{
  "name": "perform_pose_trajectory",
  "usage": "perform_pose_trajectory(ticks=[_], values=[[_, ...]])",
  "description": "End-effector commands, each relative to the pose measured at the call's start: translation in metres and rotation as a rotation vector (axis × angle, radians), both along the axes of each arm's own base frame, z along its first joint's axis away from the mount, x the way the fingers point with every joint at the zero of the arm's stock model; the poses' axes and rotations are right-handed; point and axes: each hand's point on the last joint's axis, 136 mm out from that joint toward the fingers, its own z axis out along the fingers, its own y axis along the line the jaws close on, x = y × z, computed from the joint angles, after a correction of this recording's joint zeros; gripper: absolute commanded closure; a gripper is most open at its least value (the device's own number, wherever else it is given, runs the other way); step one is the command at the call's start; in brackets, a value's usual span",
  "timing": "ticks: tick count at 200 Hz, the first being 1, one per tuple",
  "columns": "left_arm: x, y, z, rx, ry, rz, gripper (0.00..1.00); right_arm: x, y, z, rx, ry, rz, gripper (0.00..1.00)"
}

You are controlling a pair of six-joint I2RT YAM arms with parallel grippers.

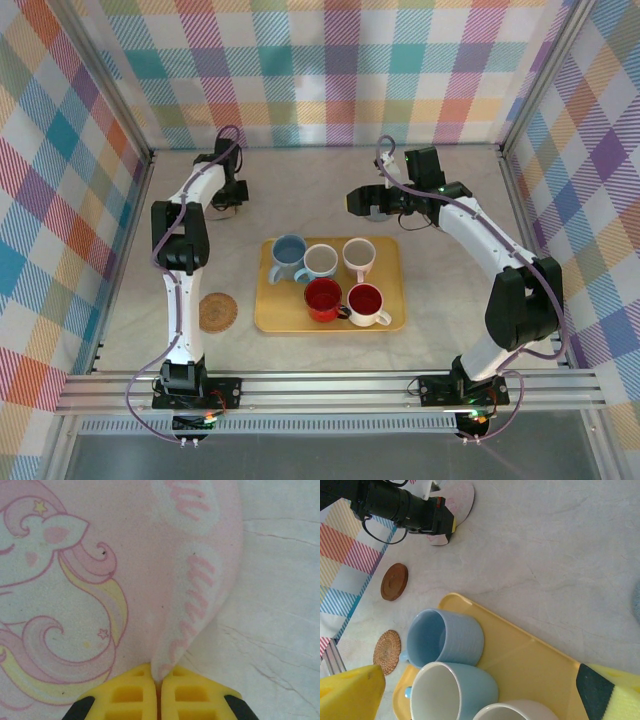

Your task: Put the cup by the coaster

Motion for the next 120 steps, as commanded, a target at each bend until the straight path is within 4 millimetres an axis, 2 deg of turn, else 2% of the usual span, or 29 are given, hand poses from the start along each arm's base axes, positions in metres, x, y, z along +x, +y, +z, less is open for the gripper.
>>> perform_pose_trajectory(ticks=[1, 22, 81, 120], values=[[-0.016, -0.063, 0.010, -0.156, 0.019, -0.079, 0.93, 0.003, 0.002, 0.002, -0.018, -0.012, 0.010, 0.01], [-0.020, -0.077, 0.012, -0.170, 0.022, -0.099, 0.93, 0.003, 0.001, 0.002, -0.017, -0.013, 0.006, 0.01], [-0.025, -0.116, 0.035, -0.251, 0.013, -0.179, 0.92, 0.002, 0.001, -0.002, -0.026, -0.004, 0.008, 0.01], [-0.027, -0.131, 0.032, -0.246, 0.030, -0.218, 0.93, 0.002, 0.000, -0.005, -0.030, 0.003, 0.005, 0.01]])
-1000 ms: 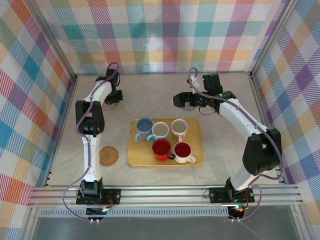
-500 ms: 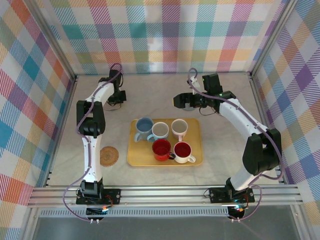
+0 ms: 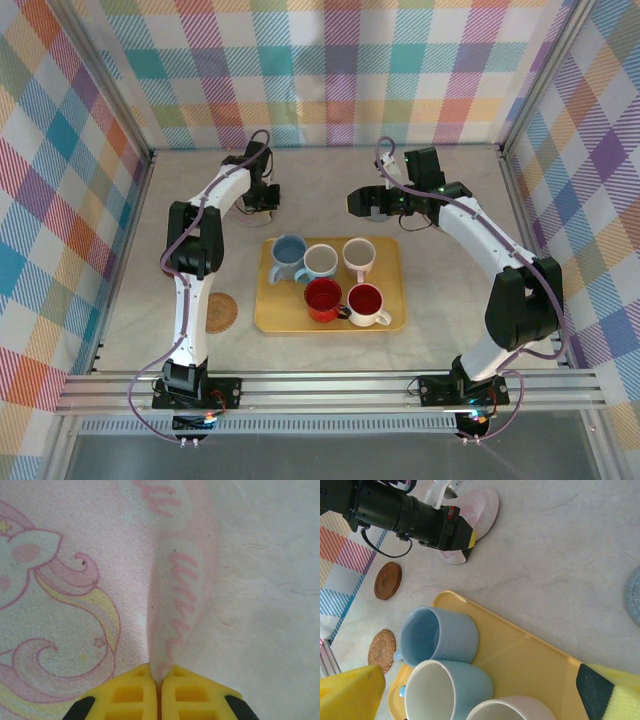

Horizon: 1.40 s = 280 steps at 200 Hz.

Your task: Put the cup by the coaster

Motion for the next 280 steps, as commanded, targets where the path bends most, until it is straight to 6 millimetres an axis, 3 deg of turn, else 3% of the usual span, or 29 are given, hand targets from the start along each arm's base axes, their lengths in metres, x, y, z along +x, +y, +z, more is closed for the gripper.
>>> perform_pose_trajectory(ticks=[1, 68, 144, 232, 280], values=[[-0.006, -0.023, 0.023, -0.055, -0.001, -0.046, 0.93, 0.001, 0.003, -0.002, -0.012, -0.004, 0.021, 0.01], [-0.008, -0.061, 0.026, -0.053, -0.004, -0.118, 0.92, 0.005, 0.002, -0.008, -0.025, 0.008, 0.010, 0.01], [-0.014, -0.096, 0.016, -0.086, 0.018, -0.164, 0.91, 0.005, 0.000, -0.014, -0.042, 0.017, 0.003, 0.01], [-0.016, -0.126, 0.012, -0.169, 0.035, -0.167, 0.88, 0.013, -0.001, -0.027, -0.063, 0.051, -0.027, 0.01], [-0.020, -0.130, 0.005, -0.177, 0.058, -0.166, 0.83, 0.017, -0.002, -0.032, -0.075, 0.068, -0.042, 0.01]])
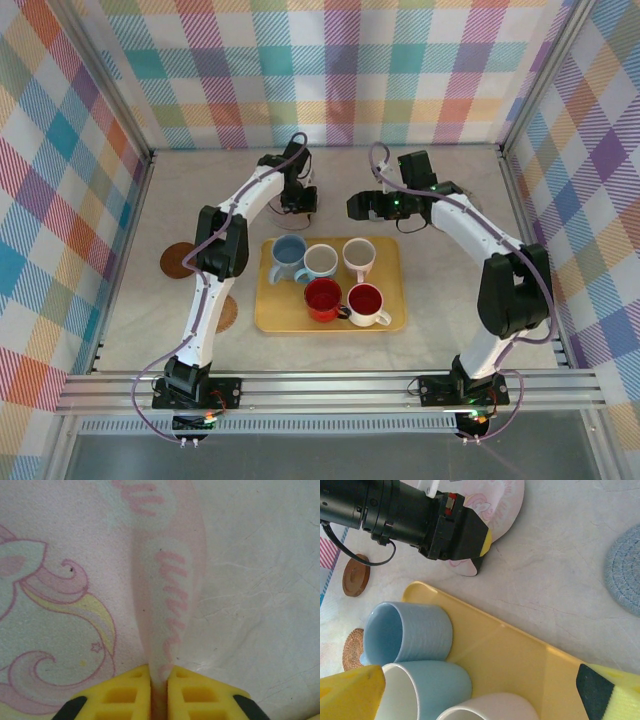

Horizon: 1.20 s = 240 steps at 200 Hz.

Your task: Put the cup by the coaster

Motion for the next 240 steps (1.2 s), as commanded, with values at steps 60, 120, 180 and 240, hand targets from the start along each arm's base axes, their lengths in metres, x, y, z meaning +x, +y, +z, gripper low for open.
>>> perform_pose_trajectory(ticks=[60, 120, 180, 240], values=[[0.001, -0.012, 0.018, -0.023, -0.018, -0.007, 0.50, 0.013, 0.008, 0.003, -0.007, 0.029, 0.007, 0.01], [0.013, 0.010, 0.057, 0.061, -0.131, 0.044, 0.22, 0.021, 0.021, -0.004, -0.041, 0.065, 0.035, 0.01], [0.021, 0.060, 0.108, 0.080, -0.236, 0.170, 0.01, 0.030, 0.033, -0.012, -0.243, 0.067, 0.042, 0.01], [0.010, 0.137, 0.117, 0.111, -0.249, 0.317, 0.00, 0.039, 0.056, -0.021, -0.284, 0.079, 0.009, 0.03]])
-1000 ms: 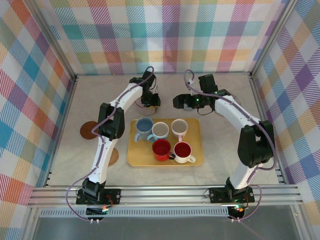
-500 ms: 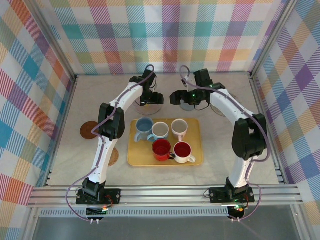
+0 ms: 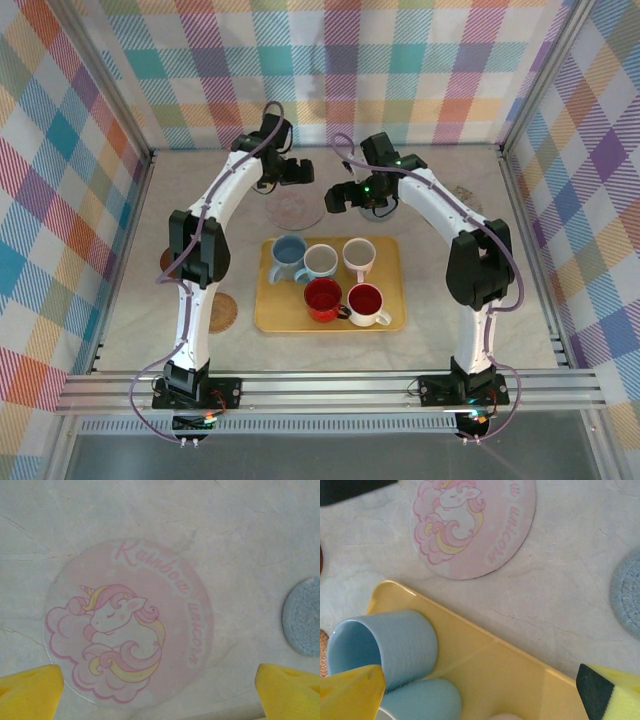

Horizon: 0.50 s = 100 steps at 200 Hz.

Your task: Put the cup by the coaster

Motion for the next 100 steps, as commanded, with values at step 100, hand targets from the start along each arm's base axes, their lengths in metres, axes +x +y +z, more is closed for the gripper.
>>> perform_pose_trajectory(ticks=[100], values=[[-0.062, 0.131, -0.002, 0.069, 0.042, 0.269, 0.00, 0.043, 0.048, -0.051, -0.055, 0.026, -0.099, 0.13]])
